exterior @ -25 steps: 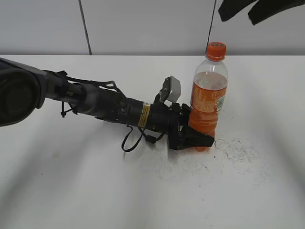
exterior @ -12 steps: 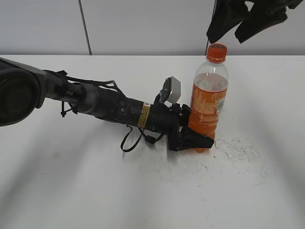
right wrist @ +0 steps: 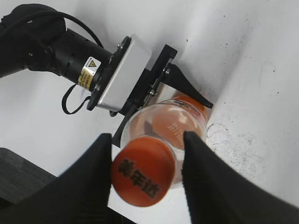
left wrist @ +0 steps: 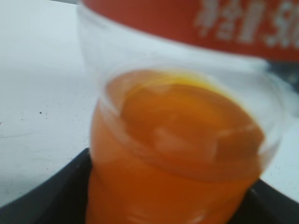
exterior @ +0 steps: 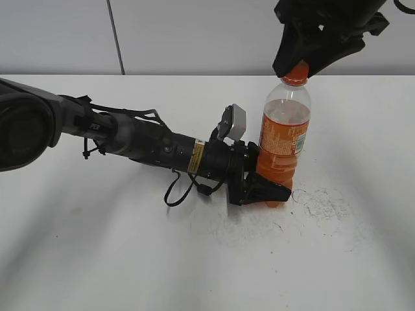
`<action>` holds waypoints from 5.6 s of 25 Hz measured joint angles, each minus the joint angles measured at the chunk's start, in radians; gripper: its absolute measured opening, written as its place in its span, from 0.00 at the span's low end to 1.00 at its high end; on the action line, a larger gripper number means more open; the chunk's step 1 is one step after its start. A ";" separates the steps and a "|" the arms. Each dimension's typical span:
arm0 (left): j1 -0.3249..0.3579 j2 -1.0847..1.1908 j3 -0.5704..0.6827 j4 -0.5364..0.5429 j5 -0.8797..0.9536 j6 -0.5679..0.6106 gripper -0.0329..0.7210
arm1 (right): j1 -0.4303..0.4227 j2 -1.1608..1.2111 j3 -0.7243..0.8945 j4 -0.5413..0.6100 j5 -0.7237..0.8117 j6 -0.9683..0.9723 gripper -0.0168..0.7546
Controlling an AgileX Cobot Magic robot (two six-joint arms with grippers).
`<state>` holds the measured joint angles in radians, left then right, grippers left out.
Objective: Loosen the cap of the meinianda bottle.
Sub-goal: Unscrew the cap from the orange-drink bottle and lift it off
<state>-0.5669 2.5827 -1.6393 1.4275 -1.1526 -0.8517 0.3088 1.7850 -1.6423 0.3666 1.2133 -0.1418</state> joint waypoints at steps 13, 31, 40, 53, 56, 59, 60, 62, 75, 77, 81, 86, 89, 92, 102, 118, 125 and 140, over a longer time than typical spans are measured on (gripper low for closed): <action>0.000 0.000 0.000 0.000 0.001 -0.005 0.78 | 0.000 -0.008 0.000 0.003 -0.001 -0.318 0.38; 0.000 0.000 -0.002 0.005 0.000 -0.001 0.78 | 0.001 -0.008 0.000 0.006 0.009 -0.137 0.71; 0.000 0.000 -0.002 0.003 0.000 -0.006 0.78 | 0.001 -0.012 -0.003 -0.041 0.005 0.063 0.38; 0.000 0.000 -0.002 0.008 -0.001 -0.003 0.77 | 0.001 -0.012 -0.003 0.009 0.014 -0.812 0.38; 0.000 0.000 -0.002 0.008 -0.001 -0.003 0.77 | 0.001 -0.012 -0.003 0.011 0.015 -0.781 0.41; 0.000 0.000 -0.002 0.008 -0.002 -0.003 0.77 | 0.001 -0.012 -0.003 0.005 0.014 -0.593 0.62; 0.000 0.000 -0.002 0.008 -0.002 -0.003 0.77 | 0.001 -0.012 -0.003 0.003 0.014 -0.517 0.68; 0.000 0.000 -0.002 0.008 -0.002 -0.003 0.77 | 0.001 -0.012 -0.003 -0.002 0.013 -0.326 0.75; 0.000 0.000 -0.002 0.009 -0.003 -0.003 0.77 | 0.001 -0.013 -0.003 -0.002 0.013 -0.180 0.38; 0.000 0.000 -0.002 0.010 -0.003 -0.001 0.77 | 0.001 -0.013 -0.003 0.004 0.013 -0.402 0.38; 0.000 0.000 -0.002 0.012 -0.003 -0.001 0.77 | 0.001 -0.014 -0.003 0.015 0.015 -0.777 0.38; 0.001 0.000 -0.002 0.016 -0.003 -0.001 0.77 | 0.001 -0.014 -0.003 0.020 0.017 -0.862 0.39; 0.001 0.000 -0.002 0.017 -0.004 -0.002 0.77 | 0.001 -0.014 -0.003 0.011 0.016 -0.788 0.53; 0.001 0.000 -0.002 0.018 -0.004 -0.002 0.77 | 0.001 -0.014 -0.003 0.000 0.015 -0.553 0.72; 0.001 0.000 -0.003 0.019 -0.005 -0.007 0.77 | 0.001 -0.014 -0.003 -0.048 0.014 -0.030 0.43; 0.000 0.000 -0.004 0.020 -0.005 -0.006 0.77 | 0.001 -0.014 -0.003 -0.008 0.021 -0.859 0.38; 0.000 0.000 -0.004 0.020 -0.006 -0.006 0.77 | 0.001 -0.014 -0.003 -0.030 0.019 -0.653 0.61; 0.000 0.000 -0.004 0.019 -0.006 -0.013 0.77 | 0.001 -0.014 -0.003 -0.060 0.017 -0.083 0.38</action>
<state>-0.5671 2.5827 -1.6434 1.4461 -1.1587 -0.8646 0.3100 1.7706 -1.6457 0.3065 1.2303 -0.2249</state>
